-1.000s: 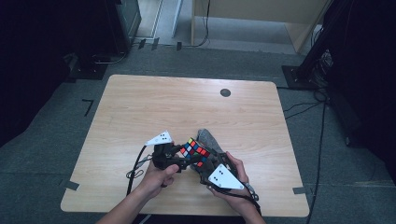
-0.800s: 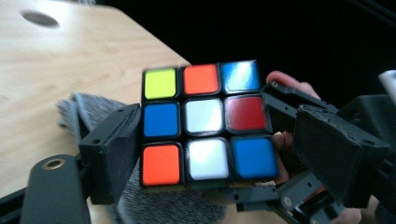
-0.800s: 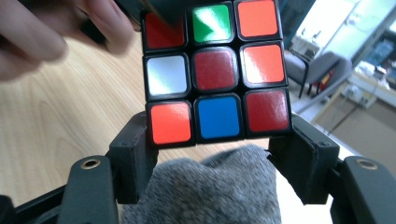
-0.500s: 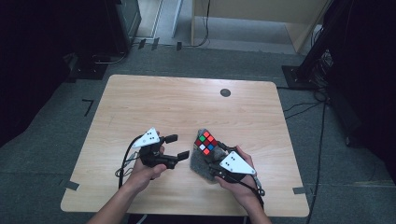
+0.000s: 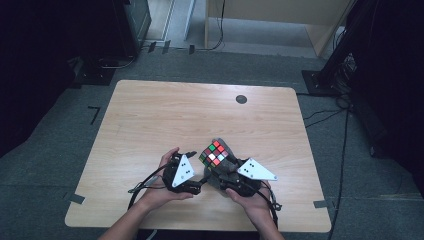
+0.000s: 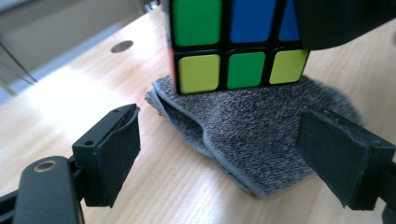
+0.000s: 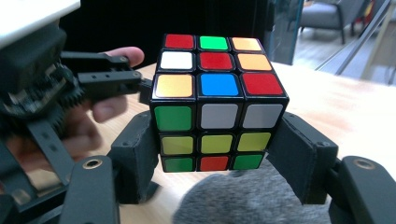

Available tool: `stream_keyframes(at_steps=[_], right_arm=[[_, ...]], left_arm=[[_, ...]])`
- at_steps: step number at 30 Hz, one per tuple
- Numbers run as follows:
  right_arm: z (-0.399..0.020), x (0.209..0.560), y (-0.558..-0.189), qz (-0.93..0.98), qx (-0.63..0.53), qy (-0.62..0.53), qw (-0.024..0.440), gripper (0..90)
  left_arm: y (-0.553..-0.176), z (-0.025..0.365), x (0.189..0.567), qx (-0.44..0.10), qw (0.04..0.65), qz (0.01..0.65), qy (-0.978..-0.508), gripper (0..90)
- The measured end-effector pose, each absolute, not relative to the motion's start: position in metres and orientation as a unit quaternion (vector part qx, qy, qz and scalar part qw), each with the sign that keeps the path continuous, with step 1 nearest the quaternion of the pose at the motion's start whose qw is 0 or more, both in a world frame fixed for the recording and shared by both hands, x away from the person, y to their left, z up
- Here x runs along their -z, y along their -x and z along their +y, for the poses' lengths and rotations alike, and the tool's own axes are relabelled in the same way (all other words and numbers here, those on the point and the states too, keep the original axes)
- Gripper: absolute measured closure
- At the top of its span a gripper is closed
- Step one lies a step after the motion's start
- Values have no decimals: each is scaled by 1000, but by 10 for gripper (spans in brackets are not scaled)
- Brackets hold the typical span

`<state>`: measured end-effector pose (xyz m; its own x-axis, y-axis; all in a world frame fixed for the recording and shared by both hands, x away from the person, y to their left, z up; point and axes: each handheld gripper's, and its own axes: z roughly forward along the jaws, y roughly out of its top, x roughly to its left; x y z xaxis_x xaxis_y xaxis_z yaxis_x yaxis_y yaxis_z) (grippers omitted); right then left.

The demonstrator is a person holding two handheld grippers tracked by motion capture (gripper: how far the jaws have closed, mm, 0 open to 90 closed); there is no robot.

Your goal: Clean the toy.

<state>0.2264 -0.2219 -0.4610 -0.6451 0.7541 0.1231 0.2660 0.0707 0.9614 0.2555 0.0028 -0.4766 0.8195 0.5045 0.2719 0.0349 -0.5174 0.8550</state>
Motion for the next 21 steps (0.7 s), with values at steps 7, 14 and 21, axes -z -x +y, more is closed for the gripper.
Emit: stream_keyframes(at_steps=[7, 14, 21], right_arm=[[-214, 462, -223, 697, -581, -376, 188, 349], [-209, 466, -223, 693, -579, -398, 162, 348], [-217, 470, -230, 670, -600, -426, 99, 341]], left_arm=[[-248, -3, 477, -266, 478, 150, -824, 156], [-245, 0, 475, -285, 498, 155, -804, 270], [-247, 4, 474, -282, 505, 156, -801, 337]])
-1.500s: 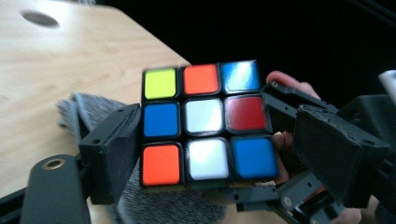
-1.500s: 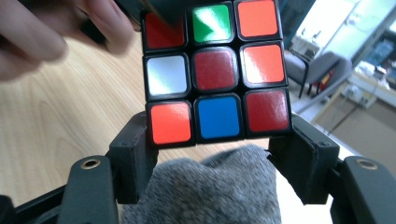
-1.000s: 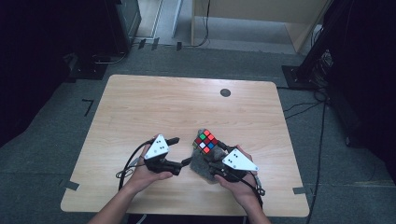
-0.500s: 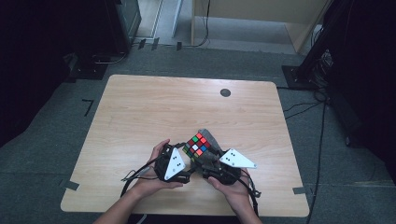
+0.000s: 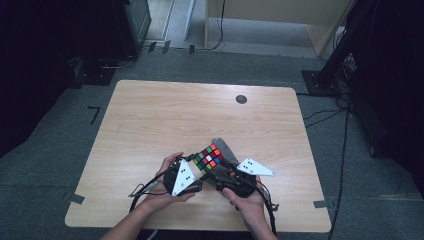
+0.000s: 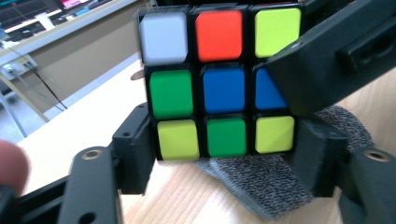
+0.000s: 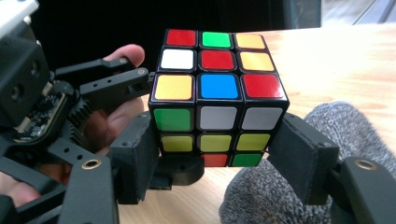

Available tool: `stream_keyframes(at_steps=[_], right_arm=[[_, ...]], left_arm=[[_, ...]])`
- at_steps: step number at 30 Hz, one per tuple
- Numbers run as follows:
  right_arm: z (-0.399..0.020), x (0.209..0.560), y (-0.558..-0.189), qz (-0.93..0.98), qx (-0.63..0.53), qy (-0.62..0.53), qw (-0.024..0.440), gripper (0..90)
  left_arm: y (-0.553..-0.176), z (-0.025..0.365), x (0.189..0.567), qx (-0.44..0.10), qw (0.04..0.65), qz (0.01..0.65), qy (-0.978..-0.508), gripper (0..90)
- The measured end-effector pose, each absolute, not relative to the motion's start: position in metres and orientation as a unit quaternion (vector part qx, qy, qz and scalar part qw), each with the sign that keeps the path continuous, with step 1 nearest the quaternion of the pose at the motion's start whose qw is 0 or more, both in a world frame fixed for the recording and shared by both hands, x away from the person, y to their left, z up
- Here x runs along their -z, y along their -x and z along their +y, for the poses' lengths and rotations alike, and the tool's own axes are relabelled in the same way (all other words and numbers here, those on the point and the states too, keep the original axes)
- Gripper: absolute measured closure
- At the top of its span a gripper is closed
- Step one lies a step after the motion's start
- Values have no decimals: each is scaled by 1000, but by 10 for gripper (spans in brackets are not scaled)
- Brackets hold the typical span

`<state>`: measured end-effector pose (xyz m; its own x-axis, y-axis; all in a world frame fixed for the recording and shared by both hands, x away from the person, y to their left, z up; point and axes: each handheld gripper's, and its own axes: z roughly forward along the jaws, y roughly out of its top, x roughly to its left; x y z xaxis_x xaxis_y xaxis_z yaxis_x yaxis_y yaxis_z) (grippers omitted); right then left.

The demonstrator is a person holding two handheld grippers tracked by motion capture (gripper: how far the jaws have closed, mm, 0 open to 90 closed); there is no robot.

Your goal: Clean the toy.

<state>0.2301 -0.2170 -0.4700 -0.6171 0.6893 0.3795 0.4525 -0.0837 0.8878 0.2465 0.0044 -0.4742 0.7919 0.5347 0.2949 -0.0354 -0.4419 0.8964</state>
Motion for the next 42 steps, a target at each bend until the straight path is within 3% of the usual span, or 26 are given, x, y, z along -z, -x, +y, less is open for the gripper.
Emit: stream_keyframes(at_steps=[10, 16, 22, 27, 32, 34, 36, 42], right_arm=[[-230, 466, -236, 639, -631, -435, 58, 273], [-228, 467, -234, 642, -626, -440, 47, 346], [-225, 470, -232, 637, -622, -455, 33, 347], [-225, 469, -233, 633, -632, -445, 32, 342], [-235, 466, -235, 636, -639, -429, 63, 234], [-241, 466, -237, 633, -634, -439, 74, 283], [-244, 471, -240, 644, -612, -447, 107, 289], [-236, 492, -252, 712, -540, -430, 131, 275]], left_arm=[[-244, 6, 475, -271, 507, 137, -807, 343], [-240, 2, 477, -278, 503, 119, -810, 341], [-240, -2, 479, -284, 492, 121, -814, 302], [-239, 1, 476, -293, 499, 119, -807, 342], [-246, 9, 477, -291, 490, 136, -811, 343], [-251, 16, 476, -286, 494, 149, -808, 342], [-254, 21, 474, -282, 499, 160, -804, 342], [-262, 29, 474, -243, 506, 166, -811, 343]])
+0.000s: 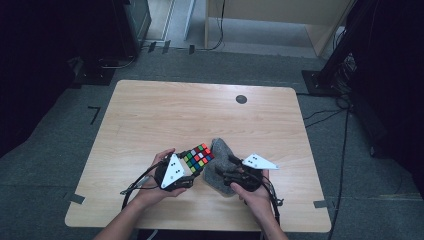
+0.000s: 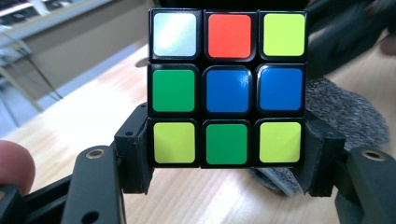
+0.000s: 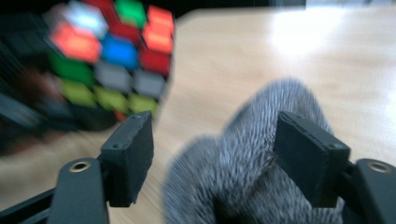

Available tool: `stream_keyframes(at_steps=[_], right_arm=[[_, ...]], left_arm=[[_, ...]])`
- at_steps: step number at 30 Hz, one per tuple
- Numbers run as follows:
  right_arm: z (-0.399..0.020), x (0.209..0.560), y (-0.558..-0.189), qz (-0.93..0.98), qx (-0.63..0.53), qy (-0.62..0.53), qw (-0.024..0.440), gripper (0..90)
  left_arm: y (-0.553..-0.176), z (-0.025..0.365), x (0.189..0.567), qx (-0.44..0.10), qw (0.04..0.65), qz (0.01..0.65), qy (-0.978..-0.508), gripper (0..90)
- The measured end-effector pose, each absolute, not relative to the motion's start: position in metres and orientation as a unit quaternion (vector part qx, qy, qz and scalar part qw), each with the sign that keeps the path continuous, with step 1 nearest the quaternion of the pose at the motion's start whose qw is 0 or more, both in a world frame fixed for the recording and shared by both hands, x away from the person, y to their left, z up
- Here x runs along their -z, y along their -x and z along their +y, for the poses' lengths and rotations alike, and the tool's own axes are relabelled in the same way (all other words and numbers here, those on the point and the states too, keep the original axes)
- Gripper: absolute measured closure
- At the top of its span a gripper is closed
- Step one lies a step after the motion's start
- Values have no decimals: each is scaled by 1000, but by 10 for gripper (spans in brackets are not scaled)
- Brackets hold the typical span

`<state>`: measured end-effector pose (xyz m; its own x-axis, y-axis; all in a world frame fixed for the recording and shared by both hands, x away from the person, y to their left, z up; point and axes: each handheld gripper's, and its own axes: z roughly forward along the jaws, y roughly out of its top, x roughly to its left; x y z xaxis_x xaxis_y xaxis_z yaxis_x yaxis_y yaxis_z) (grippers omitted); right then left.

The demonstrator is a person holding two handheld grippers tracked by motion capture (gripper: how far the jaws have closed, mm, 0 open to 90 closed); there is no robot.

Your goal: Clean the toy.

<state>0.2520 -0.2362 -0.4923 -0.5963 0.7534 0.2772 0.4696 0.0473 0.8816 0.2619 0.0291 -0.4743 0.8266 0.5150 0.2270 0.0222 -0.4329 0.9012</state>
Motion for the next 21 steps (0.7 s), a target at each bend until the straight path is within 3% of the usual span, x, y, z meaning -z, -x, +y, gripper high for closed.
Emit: stream_keyframes(at_steps=[5, 9, 14, 21], right_arm=[[-223, 512, -257, 762, -445, -432, 184, 344], [-223, 518, -258, 777, -425, -432, 169, 450], [-225, 521, -259, 795, -411, -407, 182, 548], [-220, 522, -259, 807, -388, -402, 191, 519]], left_arm=[[-261, 28, 474, -235, 516, 152, -810, 344], [-263, 29, 475, -261, 511, 155, -804, 344], [-266, 36, 476, -230, 528, 164, -801, 344], [-273, 36, 476, -211, 528, 170, -805, 344]])
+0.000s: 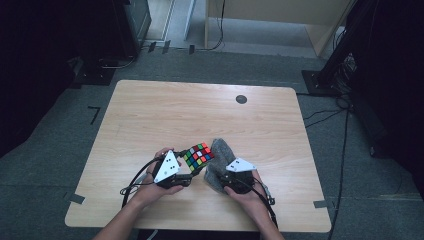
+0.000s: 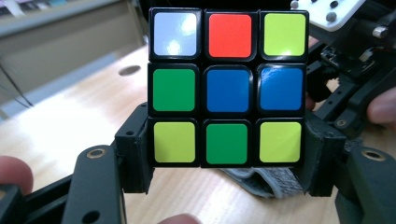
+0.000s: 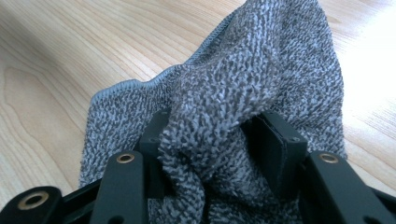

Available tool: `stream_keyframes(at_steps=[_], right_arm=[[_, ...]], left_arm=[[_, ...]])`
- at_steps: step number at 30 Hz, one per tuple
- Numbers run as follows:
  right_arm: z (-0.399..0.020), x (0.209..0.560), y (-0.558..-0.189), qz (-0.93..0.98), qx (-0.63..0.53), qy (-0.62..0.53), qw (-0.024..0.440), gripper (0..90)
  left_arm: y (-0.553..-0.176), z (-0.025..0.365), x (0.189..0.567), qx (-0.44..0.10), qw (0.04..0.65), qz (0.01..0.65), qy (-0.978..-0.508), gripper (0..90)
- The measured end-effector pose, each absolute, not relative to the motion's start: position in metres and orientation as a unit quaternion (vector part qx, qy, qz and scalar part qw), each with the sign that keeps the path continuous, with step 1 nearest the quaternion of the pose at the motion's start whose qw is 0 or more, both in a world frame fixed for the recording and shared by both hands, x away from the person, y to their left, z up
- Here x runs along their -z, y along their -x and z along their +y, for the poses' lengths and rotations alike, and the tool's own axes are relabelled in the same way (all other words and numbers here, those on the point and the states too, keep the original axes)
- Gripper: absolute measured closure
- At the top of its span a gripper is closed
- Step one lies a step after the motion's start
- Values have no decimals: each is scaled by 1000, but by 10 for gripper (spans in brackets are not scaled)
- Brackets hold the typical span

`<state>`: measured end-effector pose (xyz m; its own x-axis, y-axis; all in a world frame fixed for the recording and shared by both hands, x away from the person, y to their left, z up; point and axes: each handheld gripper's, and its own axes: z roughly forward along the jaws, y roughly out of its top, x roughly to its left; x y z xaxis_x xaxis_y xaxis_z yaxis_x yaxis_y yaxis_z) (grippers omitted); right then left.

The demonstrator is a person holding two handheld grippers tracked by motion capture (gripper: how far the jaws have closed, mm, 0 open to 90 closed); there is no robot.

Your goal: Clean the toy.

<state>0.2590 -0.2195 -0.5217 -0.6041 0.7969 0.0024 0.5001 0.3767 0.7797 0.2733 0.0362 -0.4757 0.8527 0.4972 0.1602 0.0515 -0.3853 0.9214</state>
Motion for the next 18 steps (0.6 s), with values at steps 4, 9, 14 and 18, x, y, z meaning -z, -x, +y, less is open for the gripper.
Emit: stream_keyframes(at_steps=[4, 9, 14, 18], right_arm=[[-218, 522, -257, 803, -385, -410, 196, 530], [-218, 521, -256, 801, -384, -417, 193, 506], [-210, 519, -253, 802, -361, -425, 213, 449], [-210, 519, -254, 803, -360, -426, 212, 352]], left_arm=[[-273, 36, 474, -204, 510, 198, -812, 343], [-270, 35, 472, -204, 511, 199, -811, 343], [-270, 34, 473, -196, 509, 204, -813, 343], [-269, 32, 474, -198, 502, 195, -819, 343]])
